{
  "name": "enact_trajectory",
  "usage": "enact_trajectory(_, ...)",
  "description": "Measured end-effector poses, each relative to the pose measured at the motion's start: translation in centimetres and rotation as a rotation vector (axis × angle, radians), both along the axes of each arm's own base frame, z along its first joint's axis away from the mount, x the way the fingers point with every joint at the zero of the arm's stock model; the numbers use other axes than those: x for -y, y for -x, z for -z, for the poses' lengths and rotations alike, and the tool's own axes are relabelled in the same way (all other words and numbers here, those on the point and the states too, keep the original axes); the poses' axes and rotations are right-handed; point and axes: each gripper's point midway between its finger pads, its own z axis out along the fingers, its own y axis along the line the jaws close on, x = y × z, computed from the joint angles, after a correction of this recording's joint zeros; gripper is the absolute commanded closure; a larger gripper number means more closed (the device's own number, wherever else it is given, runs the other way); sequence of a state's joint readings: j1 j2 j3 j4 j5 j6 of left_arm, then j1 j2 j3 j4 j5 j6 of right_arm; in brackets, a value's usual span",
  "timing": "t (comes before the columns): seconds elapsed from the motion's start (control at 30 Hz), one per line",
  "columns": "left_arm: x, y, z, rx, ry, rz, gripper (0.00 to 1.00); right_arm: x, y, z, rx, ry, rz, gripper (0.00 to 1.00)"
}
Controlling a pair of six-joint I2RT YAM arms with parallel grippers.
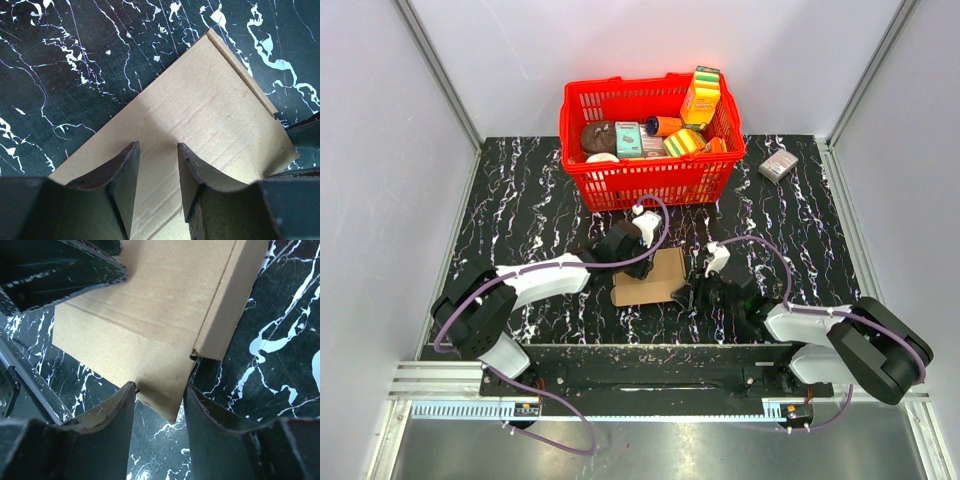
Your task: Fold the paper box
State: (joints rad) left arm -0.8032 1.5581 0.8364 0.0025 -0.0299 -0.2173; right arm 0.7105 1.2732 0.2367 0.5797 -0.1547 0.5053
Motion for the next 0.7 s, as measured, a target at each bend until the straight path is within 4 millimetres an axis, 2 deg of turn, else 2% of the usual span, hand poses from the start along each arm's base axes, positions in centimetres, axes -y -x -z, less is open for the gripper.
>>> enact_trajectory(0.27,0.0,0.0,0.0,0.000,0.000,0.000,0.60,-0.2,0.1,-0.8,0.001,-0.008,-0.010,0.52)
enact_trajectory(0.57,0.0,0.0,0.0,-0.001,0.000,0.001,0.60,-0.2,-0.2,0.2,-0.017,0.022,-0.007,0.52)
enact_trajectory(0.7,0.0,0.0,0.0,-0.002,0.000,0.001,0.60,-0.2,-0.5,0.1,-0.009,0.034,-0.003,0.47)
